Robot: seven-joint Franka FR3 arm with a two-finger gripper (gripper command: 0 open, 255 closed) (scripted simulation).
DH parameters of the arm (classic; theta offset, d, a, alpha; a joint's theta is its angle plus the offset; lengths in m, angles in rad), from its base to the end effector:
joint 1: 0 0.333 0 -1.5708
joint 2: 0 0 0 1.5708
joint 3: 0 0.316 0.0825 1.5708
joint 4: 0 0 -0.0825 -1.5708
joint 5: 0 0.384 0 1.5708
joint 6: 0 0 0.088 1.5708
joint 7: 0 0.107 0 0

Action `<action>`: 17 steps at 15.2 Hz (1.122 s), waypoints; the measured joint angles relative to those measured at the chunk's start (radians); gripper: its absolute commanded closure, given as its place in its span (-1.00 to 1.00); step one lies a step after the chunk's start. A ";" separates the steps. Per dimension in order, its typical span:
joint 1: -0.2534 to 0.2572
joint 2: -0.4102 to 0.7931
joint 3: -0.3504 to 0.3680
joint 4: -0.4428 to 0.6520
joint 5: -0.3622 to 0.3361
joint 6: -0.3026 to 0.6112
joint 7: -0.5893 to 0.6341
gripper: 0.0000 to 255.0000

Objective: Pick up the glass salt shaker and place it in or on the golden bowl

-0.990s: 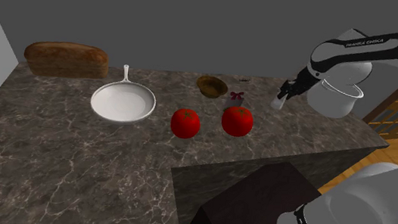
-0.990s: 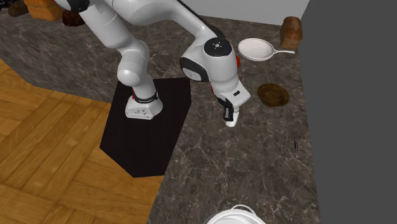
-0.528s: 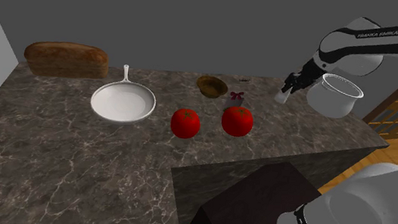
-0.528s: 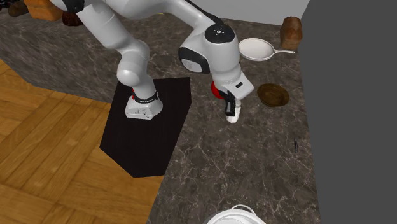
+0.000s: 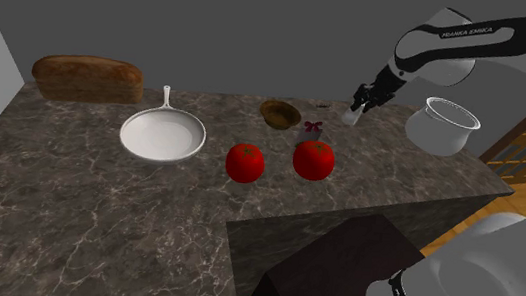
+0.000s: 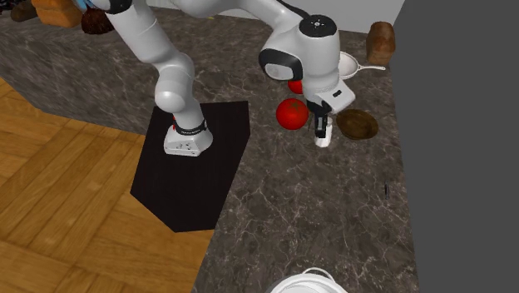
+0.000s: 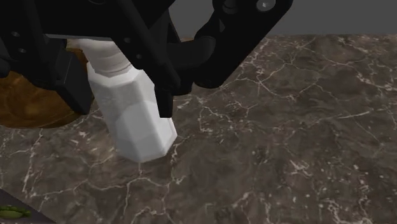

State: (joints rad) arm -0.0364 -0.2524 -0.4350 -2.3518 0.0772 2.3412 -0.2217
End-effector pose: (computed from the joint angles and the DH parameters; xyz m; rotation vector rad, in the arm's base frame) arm 0.4327 -0.2256 0.4429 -2.9985 0.4484 -0.3958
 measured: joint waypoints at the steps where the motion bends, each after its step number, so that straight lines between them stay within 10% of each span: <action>1: 0.010 0.014 0.012 0.015 0.005 0.000 0.018 1.00; 17: 0.145 0.428 0.143 0.492 0.107 -0.062 0.244 1.00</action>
State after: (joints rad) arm 0.1082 0.1753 -0.2915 -1.8594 0.1840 2.2787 0.0226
